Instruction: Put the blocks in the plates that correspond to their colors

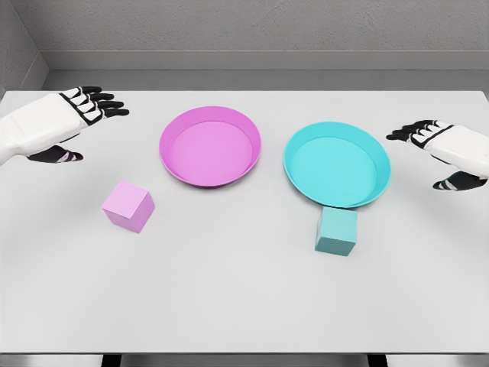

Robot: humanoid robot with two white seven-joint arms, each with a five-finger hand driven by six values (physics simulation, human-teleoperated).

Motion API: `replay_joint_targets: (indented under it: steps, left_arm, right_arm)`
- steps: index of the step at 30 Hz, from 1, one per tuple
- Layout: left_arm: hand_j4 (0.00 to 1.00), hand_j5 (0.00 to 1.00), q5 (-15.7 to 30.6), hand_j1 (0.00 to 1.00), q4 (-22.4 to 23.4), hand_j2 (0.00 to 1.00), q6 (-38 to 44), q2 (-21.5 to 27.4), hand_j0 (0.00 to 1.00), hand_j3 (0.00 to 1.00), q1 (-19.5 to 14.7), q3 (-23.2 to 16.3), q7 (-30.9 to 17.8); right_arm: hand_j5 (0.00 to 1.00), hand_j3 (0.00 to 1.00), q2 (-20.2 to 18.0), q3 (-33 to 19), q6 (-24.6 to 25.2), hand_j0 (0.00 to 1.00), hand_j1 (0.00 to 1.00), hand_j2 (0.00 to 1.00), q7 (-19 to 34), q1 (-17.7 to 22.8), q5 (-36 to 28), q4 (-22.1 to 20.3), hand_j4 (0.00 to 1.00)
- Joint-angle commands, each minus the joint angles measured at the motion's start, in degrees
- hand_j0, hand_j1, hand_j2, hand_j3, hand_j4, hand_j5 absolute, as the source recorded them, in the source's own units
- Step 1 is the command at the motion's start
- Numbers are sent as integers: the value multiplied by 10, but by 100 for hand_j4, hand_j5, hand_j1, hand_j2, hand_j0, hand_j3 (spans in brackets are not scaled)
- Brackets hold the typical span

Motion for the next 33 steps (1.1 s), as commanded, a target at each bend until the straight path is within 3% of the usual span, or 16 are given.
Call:
replay_joint_targets:
  steps: [1, 6, 11, 14, 20, 23, 33]
  left_arm:
    - [100, 100, 4, 100, 0, 100, 0, 3, 100, 100, 0, 0, 0]
    - [100, 100, -13, 100, -15, 100, 0, 19, 100, 100, 1, -8, 0]
    - [100, 100, -82, 100, -42, 100, 0, 27, 100, 100, 0, -22, -9]
    - [100, 100, -87, 100, -54, 100, 0, 27, 100, 100, 1, -30, -33]
    - [100, 100, -108, 100, -63, 100, 0, 28, 100, 100, 8, -39, -36]
    - [100, 100, -128, 100, -74, 100, 0, 28, 100, 100, 15, -39, -36]
    - [100, 100, -179, 100, -96, 100, 0, 39, 100, 100, 21, -58, -36]
  right_arm:
    - [100, 100, -1, 0, 0, 100, 100, 100, 0, 0, -2, -4, 100]
    - [100, 100, -4, -5, 0, 100, 100, 100, 2, 0, -2, -29, 100]
    - [100, 100, 9, 0, -5, 100, 100, 100, 117, -15, -1, -73, 100]
    - [100, 100, 21, 25, -18, 100, 100, 100, 168, -52, -1, -86, 100]
    - [100, 100, 44, 90, -73, 100, 100, 100, 168, -106, 1, -87, 100]
    - [100, 100, 46, 94, -93, 100, 100, 100, 168, -113, 1, -88, 100]
    - [100, 100, 47, 131, -93, 100, 100, 100, 168, -113, 1, -97, 100]
